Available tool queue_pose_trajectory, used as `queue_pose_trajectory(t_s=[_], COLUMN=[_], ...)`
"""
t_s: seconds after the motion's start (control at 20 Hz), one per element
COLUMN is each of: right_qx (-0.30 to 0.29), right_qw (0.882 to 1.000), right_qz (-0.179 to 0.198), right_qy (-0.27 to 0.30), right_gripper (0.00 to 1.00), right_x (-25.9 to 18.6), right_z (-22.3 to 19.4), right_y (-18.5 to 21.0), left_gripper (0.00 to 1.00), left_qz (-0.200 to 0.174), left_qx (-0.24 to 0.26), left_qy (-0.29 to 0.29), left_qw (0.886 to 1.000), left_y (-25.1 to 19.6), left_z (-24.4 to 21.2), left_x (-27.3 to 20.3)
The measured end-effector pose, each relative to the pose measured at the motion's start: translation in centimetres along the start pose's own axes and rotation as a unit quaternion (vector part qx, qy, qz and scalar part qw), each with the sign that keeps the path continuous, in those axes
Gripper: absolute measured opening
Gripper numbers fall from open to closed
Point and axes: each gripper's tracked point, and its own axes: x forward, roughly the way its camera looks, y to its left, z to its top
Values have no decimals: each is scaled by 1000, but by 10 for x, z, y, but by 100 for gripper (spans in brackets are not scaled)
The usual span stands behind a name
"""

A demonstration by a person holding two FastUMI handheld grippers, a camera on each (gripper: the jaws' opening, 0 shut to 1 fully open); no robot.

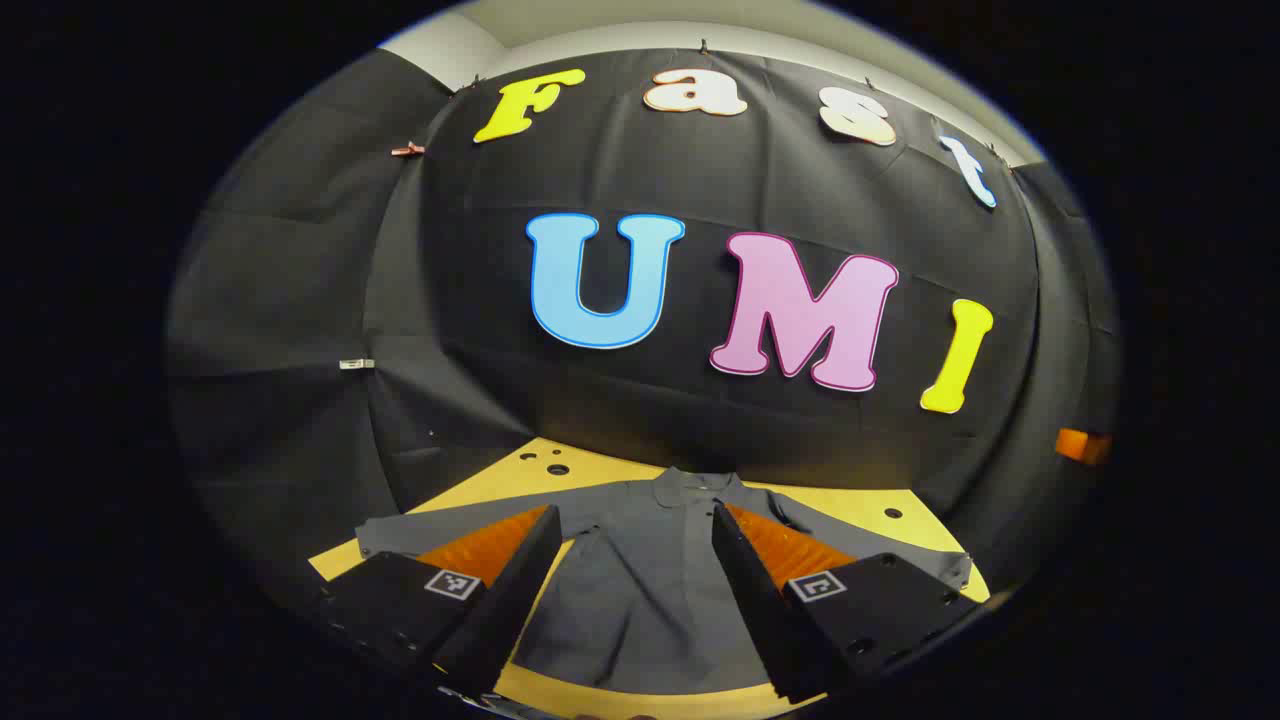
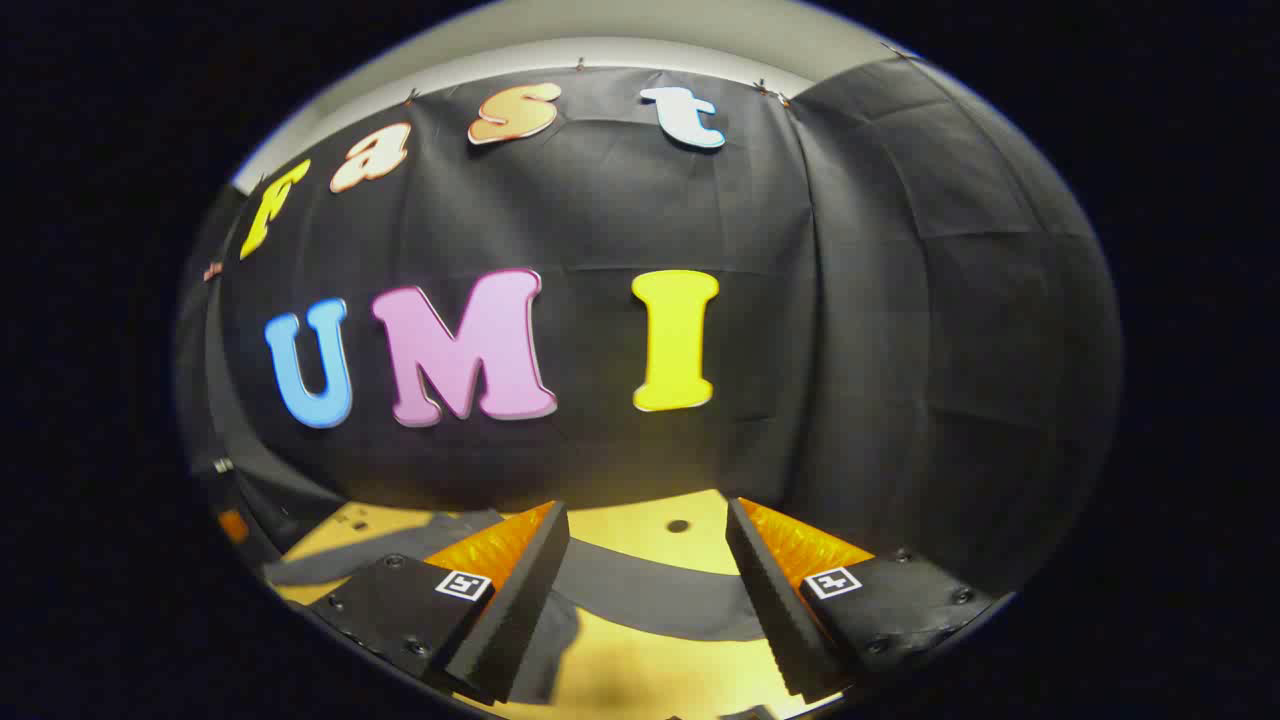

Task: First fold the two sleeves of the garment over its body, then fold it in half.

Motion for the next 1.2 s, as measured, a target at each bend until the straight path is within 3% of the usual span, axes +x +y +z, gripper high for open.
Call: queue_pose_trajectory(t_s=[0.15,0.3,0.4,0.45,0.55,0.65,0.75,0.85,0.9,1.0,1.05,1.2], right_qx=[6,-9,-47,-64,-122,-180,-255,-293,-299,-292,-282,-182], right_qw=[1000,998,996,997,992,976,944,918,914,923,932,975], right_qz=[11,54,62,44,-33,-119,-202,-262,-270,-238,-217,-113], right_qy=[7,26,33,27,-10,-35,-52,-55,-57,-71,-73,-54], right_gripper=[98,98,98,98,98,97,98,98,98,98,98,94], right_x=[11,2,-7,-10,-20,-39,-77,-126,-140,-143,-135,-93], right_z=[-20,-43,-44,-36,0,42,86,118,123,111,95,36], right_y=[38,88,86,64,-22,-121,-207,-254,-250,-194,-157,-27], left_gripper=[95,96,96,96,95,96,95,96,96,96,96,96], left_qz=[-8,-18,-24,-27,-47,-70,-88,-100,-103,-106,-108,-112], left_qx=[2,-14,-14,-12,-11,-2,2,2,2,2,2,3], left_qy=[-6,2,2,1,4,12,17,19,16,9,12,12], left_qw=[1000,1000,1000,1000,999,997,996,995,995,994,994,994], left_y=[9,12,12,13,5,-5,-12,-19,-20,-18,-16,-6], left_z=[2,-3,-3,-3,-5,-8,-8,-7,-5,-1,-5,-2], left_x=[2,3,3,4,5,10,15,18,19,19,18,13])
